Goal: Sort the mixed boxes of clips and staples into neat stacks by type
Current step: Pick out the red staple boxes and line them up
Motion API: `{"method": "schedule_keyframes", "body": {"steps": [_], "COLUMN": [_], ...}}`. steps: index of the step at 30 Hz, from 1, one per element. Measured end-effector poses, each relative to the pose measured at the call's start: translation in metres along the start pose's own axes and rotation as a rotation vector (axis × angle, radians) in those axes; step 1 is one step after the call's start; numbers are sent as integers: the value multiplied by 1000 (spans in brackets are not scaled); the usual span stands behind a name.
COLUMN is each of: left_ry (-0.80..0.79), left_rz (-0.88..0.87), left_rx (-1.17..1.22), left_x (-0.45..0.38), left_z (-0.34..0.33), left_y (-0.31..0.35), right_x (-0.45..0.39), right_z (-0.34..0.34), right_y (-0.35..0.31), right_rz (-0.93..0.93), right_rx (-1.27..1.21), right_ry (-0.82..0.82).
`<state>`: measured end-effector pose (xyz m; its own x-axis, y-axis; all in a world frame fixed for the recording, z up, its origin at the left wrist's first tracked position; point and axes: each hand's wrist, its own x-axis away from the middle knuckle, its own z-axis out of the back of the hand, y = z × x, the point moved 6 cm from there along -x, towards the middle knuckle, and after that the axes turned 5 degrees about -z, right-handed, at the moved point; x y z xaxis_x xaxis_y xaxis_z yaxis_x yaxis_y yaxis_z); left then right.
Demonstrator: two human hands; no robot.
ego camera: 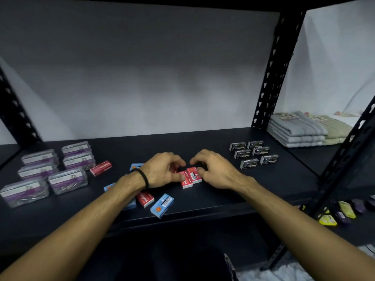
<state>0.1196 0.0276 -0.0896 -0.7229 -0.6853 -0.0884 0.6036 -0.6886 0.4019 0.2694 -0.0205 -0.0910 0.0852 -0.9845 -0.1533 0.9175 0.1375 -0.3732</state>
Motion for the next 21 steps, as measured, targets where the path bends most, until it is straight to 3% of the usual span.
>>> {"method": "schedule_keyframes", "body": {"steps": [8, 16, 21], "left_ry": [-11, -70, -116], "left_rz": [-37, -19, -13], "left_rx": [-26, -130, -221], "left_x": [4, 6, 6], "left_z": [-13, -16, -16], "left_y": [1, 1, 1], "right_x": [1, 7, 10], "right_z": [-10, -4, -9], "right_y": [-2, 12, 17], "right_rz": [24, 19, 29], "right_rx": [-9, 105, 126], "right_ry": [-144, -70, -115]}}
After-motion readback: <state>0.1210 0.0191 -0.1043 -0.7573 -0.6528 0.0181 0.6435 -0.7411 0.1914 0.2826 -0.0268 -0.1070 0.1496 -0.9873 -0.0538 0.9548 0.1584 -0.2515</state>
